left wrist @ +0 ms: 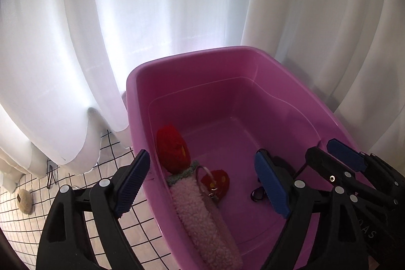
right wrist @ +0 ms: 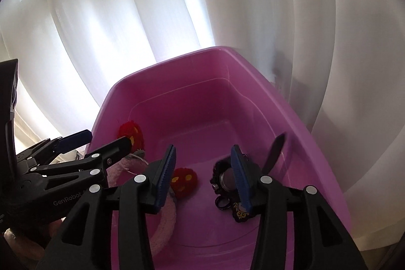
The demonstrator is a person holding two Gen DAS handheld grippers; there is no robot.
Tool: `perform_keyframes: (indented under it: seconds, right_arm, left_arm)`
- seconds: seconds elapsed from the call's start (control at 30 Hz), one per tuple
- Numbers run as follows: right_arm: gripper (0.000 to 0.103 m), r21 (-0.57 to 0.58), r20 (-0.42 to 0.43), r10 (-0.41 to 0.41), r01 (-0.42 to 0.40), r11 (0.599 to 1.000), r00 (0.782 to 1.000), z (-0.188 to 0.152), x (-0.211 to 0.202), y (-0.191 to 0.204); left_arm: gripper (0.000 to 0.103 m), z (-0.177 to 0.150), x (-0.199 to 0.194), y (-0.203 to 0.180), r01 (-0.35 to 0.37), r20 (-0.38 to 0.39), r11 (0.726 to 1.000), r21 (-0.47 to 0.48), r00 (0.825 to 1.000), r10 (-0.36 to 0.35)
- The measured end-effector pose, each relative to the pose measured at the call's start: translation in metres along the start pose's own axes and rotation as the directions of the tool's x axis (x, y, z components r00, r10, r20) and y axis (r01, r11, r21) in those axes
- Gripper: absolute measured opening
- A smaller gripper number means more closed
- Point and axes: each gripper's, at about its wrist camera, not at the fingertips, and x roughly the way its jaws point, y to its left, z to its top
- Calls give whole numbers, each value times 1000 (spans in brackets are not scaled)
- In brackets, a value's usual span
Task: Organize jewelry
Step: 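Withdraw both open tools from the bin back over the table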
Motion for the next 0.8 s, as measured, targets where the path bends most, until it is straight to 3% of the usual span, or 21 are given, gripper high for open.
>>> perform_keyframes:
  seconds: [0.33,0.8]
  right_arm:
    - [58,7,-2,34,-34,999,999,1,-8,-6]
    - [63,5,-9,85,-85,996,996,-4,-9,19]
  left_arm:
    - [89,0,-3,7,-27,1,999,-43,1000,27]
    - [94,-7,-47,28,-90,61,993,-72,994,94]
